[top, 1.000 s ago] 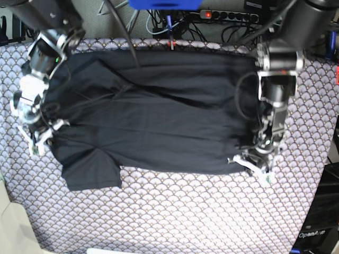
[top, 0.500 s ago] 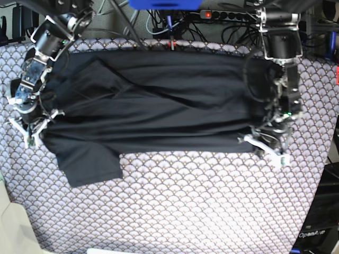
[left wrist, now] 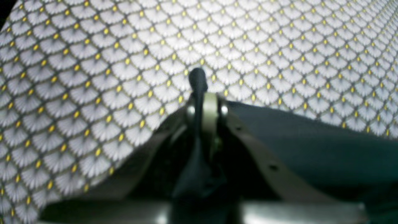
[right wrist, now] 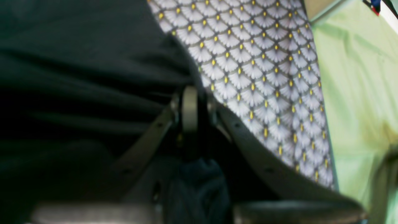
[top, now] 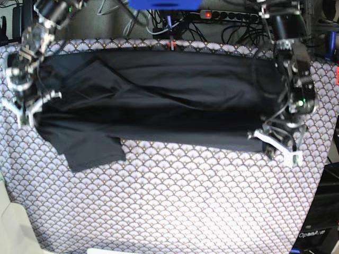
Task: Fold the T-shirt properly
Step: 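Lift the hem and fold it over onto the folded edge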
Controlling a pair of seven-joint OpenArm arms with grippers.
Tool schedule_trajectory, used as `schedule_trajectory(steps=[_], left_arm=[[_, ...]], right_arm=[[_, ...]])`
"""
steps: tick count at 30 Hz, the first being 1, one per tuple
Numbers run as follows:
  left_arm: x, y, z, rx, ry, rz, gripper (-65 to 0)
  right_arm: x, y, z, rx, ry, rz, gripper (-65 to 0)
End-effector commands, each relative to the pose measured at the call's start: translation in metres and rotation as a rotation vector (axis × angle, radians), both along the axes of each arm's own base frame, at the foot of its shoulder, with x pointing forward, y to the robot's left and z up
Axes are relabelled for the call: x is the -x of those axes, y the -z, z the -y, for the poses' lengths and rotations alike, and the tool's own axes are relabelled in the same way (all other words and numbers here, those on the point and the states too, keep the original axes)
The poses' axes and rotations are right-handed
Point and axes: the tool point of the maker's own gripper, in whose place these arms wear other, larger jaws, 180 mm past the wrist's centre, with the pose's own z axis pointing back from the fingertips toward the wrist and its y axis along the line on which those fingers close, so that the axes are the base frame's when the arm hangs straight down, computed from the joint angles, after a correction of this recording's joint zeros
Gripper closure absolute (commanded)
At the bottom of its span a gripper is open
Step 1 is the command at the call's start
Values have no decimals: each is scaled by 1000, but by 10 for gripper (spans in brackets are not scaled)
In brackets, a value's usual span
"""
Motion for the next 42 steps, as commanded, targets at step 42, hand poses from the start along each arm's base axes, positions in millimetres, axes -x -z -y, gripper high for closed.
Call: schedule_trajectory(steps=[42], left_arm=[[98,2,-48,-55,-33,-89,0]], right_arm=[[111,-19,-12,1,-25,130,0]])
